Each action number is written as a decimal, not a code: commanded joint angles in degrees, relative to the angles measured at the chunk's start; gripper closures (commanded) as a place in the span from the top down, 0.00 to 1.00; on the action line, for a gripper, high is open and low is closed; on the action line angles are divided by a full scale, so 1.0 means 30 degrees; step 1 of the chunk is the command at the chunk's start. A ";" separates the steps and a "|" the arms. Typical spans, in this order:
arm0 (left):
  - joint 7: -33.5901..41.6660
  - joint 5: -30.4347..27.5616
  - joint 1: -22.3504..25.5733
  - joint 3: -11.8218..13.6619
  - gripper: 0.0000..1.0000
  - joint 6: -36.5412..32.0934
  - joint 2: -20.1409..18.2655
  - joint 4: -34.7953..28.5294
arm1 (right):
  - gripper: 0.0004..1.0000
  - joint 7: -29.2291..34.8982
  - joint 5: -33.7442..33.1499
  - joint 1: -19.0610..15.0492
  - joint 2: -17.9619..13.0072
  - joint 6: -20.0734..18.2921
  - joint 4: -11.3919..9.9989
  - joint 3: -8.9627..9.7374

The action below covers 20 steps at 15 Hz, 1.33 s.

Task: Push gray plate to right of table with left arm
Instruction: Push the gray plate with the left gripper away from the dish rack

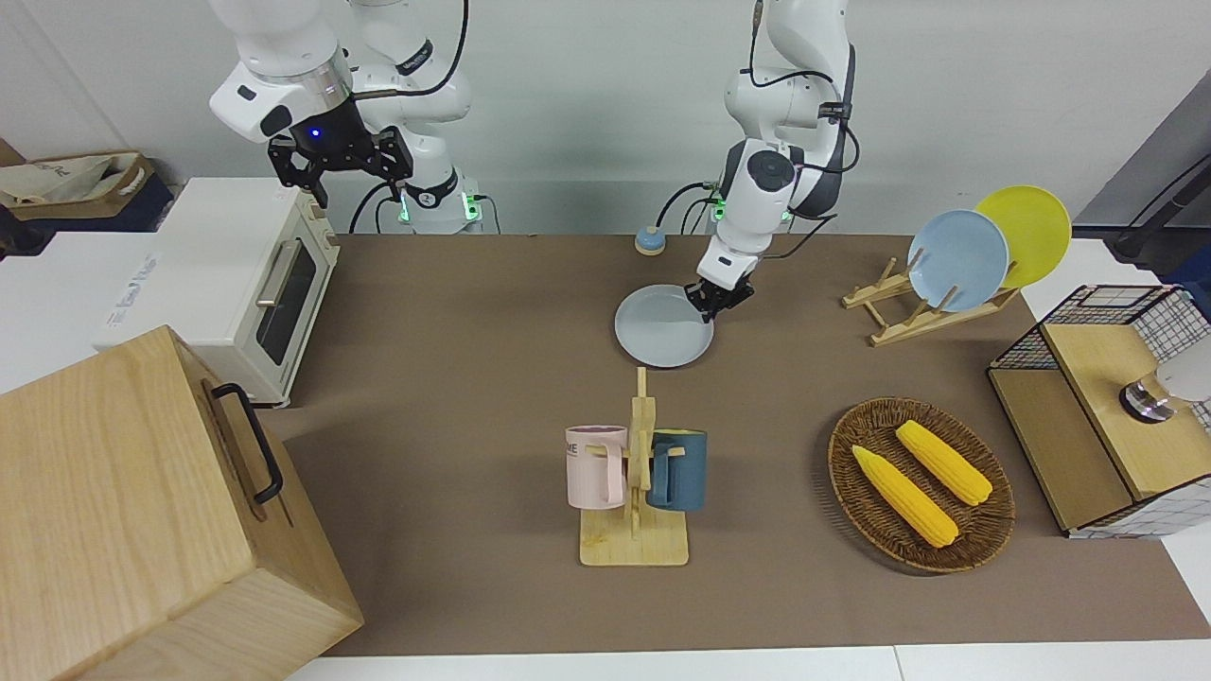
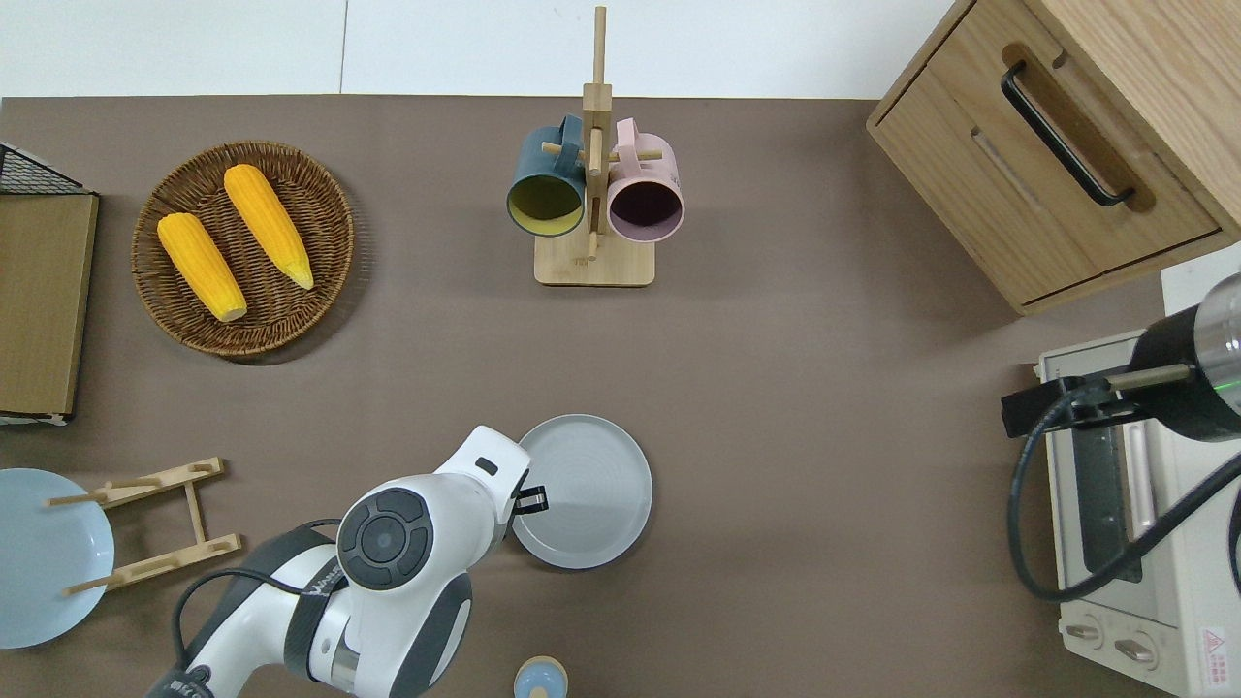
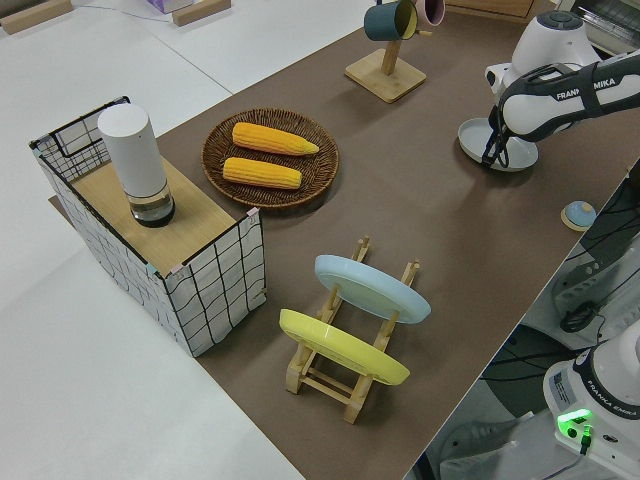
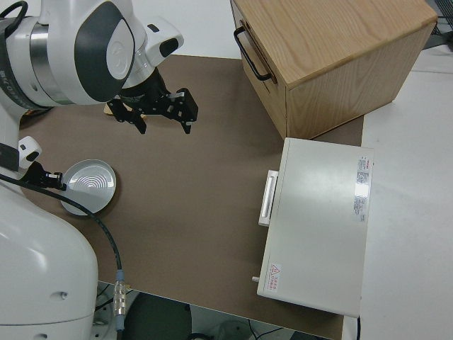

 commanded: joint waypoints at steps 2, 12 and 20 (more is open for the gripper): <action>-0.0989 -0.0417 -0.1011 -0.0227 0.00 0.0859 0.1463 0.0947 | 0.98 0.0250 0.0082 -0.0385 -0.0047 -0.0298 0.0178 0.0307; -0.1285 -0.0417 -0.1746 -0.0257 0.88 0.1712 0.3284 0.2413 | 0.98 0.0250 0.0082 -0.0356 -0.0047 -0.0298 0.0178 0.0307; -0.0701 0.1221 -0.1454 0.0036 0.99 -0.2117 0.1061 0.3349 | 0.98 0.0221 0.0082 -0.0356 -0.0047 -0.0298 0.0178 0.0307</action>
